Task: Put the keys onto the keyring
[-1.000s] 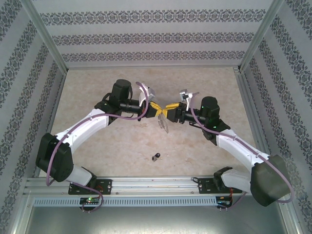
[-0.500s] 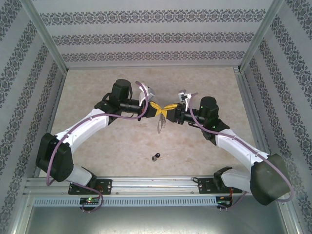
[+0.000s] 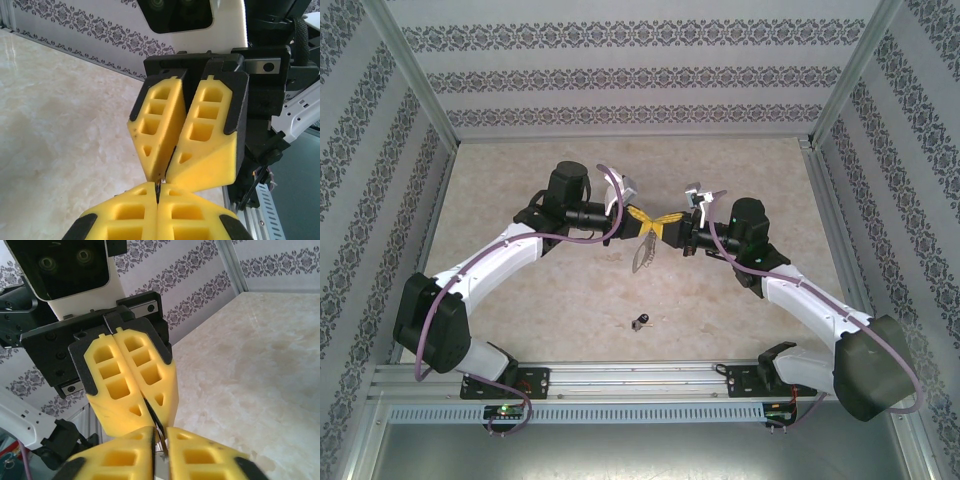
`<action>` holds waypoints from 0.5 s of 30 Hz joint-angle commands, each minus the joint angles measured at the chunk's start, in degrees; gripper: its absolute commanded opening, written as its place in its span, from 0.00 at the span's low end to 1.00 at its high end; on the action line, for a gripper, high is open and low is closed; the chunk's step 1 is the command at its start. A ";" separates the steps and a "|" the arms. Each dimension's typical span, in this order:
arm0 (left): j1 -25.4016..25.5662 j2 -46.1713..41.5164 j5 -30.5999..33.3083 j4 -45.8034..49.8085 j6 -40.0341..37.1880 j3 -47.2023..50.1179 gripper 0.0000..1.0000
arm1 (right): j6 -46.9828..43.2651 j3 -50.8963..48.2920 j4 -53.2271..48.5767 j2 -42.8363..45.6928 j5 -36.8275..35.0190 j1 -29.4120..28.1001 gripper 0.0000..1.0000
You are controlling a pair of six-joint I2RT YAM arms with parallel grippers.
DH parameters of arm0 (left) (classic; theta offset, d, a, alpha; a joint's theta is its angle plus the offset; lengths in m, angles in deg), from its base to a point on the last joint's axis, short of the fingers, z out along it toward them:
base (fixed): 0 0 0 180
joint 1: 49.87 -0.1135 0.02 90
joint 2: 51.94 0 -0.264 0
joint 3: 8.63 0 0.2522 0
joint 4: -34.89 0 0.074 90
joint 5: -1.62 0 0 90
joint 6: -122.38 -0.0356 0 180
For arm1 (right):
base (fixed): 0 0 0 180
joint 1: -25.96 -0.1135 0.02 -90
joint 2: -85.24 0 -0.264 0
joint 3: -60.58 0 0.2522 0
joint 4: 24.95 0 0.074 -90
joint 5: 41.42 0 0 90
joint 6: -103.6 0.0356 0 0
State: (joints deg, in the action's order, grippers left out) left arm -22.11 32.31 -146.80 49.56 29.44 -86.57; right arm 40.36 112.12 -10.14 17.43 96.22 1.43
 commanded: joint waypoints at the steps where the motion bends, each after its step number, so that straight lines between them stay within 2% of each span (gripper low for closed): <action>1: 0.09 -1.83 -2.10 -4.95 0.94 0.10 0.00 | -0.37 0.19 1.13 -0.15 1.87 -0.96 0.09; 6: 0.14 -2.29 -2.61 -5.71 1.49 0.45 0.00 | -0.97 -0.90 0.62 1.17 1.24 -0.80 0.02; 7: 0.09 -2.29 -2.91 -5.90 1.66 0.46 0.00 | -1.03 -1.04 0.41 1.48 1.18 -0.77 0.06; 9: 0.09 -2.33 -3.52 -6.07 1.83 0.42 0.00 | -1.10 -1.34 0.08 1.96 0.90 -0.36 0.28; 10: 0.10 -2.31 -3.93 -6.34 2.18 0.46 0.00 | -1.14 -1.47 -0.05 2.22 1.03 -0.14 0.33; 13: 0.14 -2.26 -5.31 -7.89 3.61 0.63 0.00 | -1.10 -1.55 -0.10 2.46 1.91 0.36 0.34; 15: 0.10 -2.20 -5.91 -9.48 4.88 0.89 0.00 | -1.12 -1.57 -0.08 2.73 2.18 0.62 0.32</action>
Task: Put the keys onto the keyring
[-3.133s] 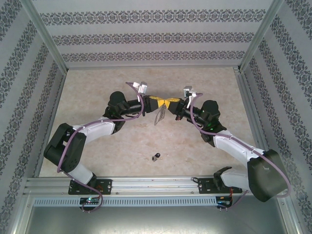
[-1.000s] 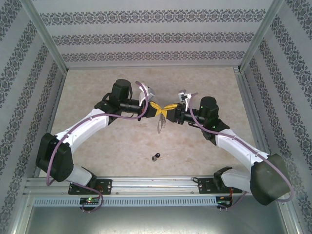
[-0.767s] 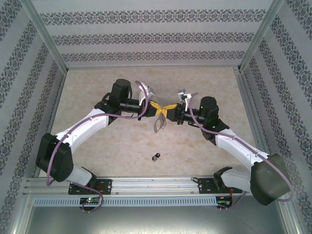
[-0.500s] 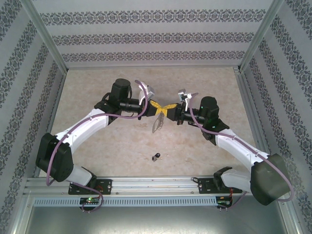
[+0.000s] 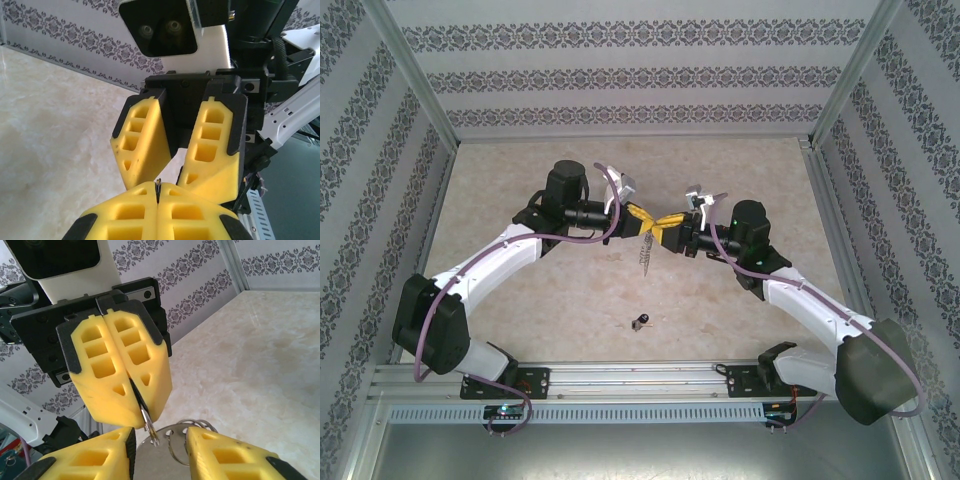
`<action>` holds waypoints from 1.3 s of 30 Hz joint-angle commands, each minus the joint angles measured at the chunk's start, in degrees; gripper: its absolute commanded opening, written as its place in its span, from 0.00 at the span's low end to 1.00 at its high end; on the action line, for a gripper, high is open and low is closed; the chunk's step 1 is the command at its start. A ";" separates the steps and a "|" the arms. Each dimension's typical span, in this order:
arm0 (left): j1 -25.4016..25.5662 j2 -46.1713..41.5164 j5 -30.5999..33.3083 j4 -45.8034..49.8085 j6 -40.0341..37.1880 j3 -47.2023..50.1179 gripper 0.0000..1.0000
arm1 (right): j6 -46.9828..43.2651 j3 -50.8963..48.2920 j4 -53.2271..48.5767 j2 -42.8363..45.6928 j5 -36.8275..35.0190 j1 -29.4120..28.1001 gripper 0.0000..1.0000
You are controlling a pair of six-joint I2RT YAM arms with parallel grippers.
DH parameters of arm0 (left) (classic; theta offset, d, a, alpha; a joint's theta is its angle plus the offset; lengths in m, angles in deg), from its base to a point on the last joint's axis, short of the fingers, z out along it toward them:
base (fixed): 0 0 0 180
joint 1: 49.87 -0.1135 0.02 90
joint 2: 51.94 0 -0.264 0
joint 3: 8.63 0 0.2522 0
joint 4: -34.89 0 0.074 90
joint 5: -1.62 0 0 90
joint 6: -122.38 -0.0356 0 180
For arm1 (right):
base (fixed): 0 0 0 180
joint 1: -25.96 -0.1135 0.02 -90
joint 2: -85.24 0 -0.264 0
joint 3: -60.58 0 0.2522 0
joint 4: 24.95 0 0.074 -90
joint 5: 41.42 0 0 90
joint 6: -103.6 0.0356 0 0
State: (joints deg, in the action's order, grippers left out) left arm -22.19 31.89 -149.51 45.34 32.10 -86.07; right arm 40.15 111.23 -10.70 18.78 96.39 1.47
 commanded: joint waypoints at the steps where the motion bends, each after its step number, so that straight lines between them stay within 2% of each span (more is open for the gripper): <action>1: 0.18 -1.67 -3.39 -6.00 2.75 0.47 0.00 | -0.93 -0.59 0.52 1.37 2.00 0.67 0.30; 8: 0.18 -1.26 -3.99 -6.09 3.54 0.63 0.00 | -0.81 0.02 0.73 1.93 1.33 0.82 0.25; 28: 0.40 1.28 -4.75 -6.12 3.73 0.84 0.00 | -0.81 2.05 0.99 0.71 1.47 0.14 0.19; 34: 0.39 1.68 -5.11 -5.26 3.22 0.74 0.00 | -0.76 2.14 1.04 0.65 1.23 0.22 0.12; 39: 0.31 1.52 -4.78 -3.31 1.44 0.92 0.00 | -0.31 2.32 1.43 0.58 0.79 0.23 0.16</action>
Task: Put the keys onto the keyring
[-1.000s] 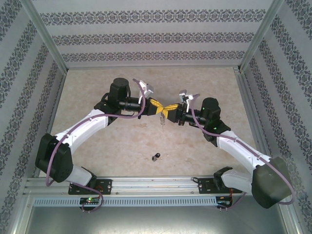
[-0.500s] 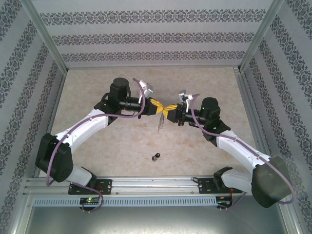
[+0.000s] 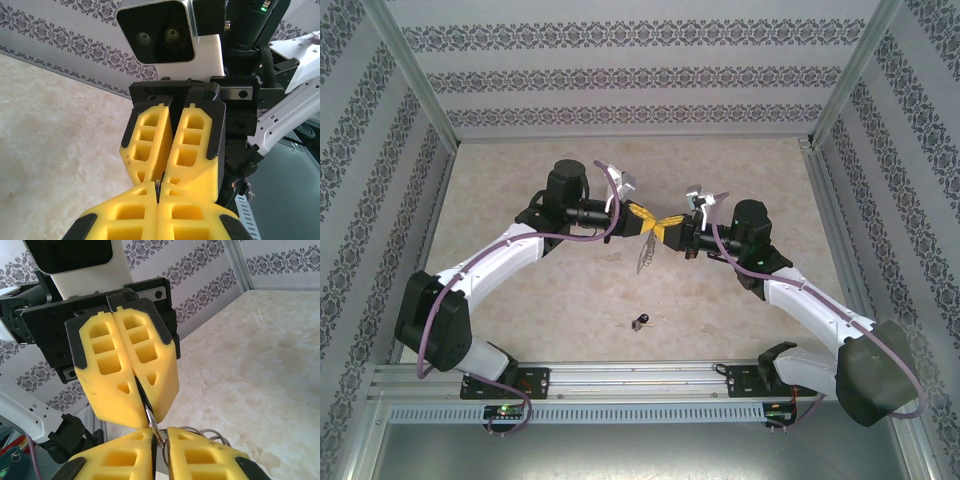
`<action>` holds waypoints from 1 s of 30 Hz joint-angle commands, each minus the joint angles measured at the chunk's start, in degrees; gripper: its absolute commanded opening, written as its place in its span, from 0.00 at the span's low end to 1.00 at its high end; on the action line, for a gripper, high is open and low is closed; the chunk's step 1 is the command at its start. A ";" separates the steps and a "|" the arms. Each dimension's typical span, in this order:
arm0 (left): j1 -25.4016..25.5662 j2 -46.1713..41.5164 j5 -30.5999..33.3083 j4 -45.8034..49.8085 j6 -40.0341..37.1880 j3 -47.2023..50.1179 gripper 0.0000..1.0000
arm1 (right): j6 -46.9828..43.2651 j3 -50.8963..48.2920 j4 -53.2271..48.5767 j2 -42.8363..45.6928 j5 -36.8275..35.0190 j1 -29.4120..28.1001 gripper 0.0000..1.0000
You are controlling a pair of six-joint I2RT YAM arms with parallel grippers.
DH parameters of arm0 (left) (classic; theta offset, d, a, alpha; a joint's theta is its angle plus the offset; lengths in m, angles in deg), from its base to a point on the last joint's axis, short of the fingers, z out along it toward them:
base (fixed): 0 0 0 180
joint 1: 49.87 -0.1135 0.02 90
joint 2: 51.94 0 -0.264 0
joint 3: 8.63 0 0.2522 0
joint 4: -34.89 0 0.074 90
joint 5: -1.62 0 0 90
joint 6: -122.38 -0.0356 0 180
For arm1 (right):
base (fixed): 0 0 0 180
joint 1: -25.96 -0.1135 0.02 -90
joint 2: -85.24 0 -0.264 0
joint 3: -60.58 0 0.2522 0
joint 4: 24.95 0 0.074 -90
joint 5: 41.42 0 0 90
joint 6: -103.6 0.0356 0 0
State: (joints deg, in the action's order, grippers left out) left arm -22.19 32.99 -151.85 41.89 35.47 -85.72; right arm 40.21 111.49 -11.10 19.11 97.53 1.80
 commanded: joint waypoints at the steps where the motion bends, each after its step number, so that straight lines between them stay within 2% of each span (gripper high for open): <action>1: 0.40 0.49 -2.38 0.30 -2.08 0.57 0.00 | -0.28 2.14 1.83 0.21 -0.35 -0.09 0.18; 8: 0.36 0.16 -1.85 1.47 -3.08 0.53 0.00 | -0.41 1.84 1.30 0.97 -0.91 0.28 0.23; 10: 0.36 0.23 -1.75 1.67 -3.18 0.60 0.00 | -0.25 1.45 1.21 1.51 -1.39 0.76 0.30; 17: 0.36 0.24 -1.74 1.50 -3.10 0.62 0.00 | 0.32 0.98 1.24 3.07 -1.15 1.76 0.29; 30: 0.38 0.33 -1.67 0.39 -2.23 0.49 0.00 | 0.85 1.70 2.11 0.02 1.56 0.73 0.25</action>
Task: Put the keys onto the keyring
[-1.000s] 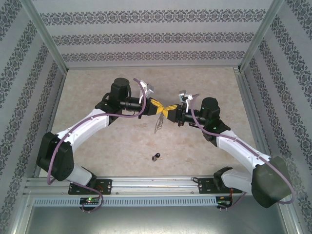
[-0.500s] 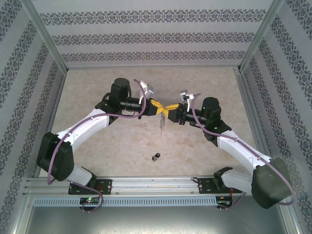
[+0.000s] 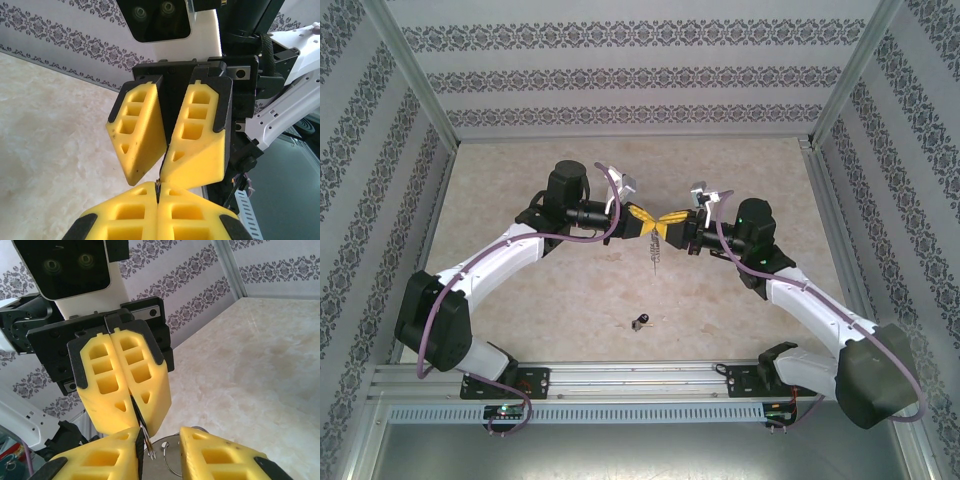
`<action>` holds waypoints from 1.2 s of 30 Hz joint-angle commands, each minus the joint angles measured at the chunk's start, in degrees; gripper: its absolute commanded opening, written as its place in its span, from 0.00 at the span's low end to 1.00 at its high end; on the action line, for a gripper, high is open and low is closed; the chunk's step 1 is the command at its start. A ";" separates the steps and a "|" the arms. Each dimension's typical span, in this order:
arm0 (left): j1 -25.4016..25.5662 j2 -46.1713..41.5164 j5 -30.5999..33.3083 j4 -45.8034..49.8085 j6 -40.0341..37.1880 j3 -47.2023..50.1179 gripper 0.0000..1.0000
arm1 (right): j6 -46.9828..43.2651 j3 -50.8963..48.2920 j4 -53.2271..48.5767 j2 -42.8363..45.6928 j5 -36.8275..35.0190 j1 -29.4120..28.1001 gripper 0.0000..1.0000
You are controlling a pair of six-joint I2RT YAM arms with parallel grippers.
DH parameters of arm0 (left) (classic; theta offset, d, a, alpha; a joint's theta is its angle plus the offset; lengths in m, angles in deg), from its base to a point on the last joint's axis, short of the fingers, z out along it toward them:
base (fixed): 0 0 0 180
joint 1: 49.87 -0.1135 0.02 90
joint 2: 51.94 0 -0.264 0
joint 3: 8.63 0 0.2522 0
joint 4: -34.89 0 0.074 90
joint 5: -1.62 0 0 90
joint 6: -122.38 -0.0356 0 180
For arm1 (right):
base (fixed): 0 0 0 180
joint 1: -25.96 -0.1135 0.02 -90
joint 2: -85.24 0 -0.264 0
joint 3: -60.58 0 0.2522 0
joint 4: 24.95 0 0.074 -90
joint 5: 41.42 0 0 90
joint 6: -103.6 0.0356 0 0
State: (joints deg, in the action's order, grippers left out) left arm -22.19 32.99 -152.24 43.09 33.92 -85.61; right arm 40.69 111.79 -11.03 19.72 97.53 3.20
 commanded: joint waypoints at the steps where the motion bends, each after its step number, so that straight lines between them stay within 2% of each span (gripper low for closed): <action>1: 0.36 0.33 -1.19 -0.93 -0.59 0.36 0.00 | 0.39 1.35 2.07 -0.62 1.75 -0.75 0.25; 8: 0.40 0.22 -0.48 -1.46 -0.32 0.37 0.00 | 0.07 1.30 1.70 -1.06 3.02 -1.48 0.21; 16: 0.36 0.14 -0.66 -2.75 0.83 0.89 0.00 | 0.15 1.22 2.72 -1.02 0.87 -1.93 0.01; 20: 0.36 0.03 0.49 -7.75 5.52 1.74 0.01 | 0.24 0.25 4.30 -0.87 -1.12 -2.13 0.00; 23: 0.32 -1.63 6.23 -11.45 9.46 2.79 0.22 | -0.24 -1.84 6.21 0.34 -4.15 -1.89 0.00; 27: 0.27 -5.88 15.26 -11.92 10.24 4.81 0.40 | 0.08 -4.15 8.55 2.20 -5.35 -0.67 0.00; 31: 0.28 -7.83 17.22 -12.27 12.26 6.05 0.46 | 0.38 -5.08 9.85 3.90 -6.13 -0.15 0.00; 36: 0.27 -7.37 14.83 -18.48 18.61 8.98 0.45 | 1.86 -5.93 13.13 4.97 -6.87 -0.17 0.00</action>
State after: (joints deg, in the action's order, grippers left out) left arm -22.19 25.62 -137.20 30.70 47.34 -78.84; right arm 41.26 106.44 -3.80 23.28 91.65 2.74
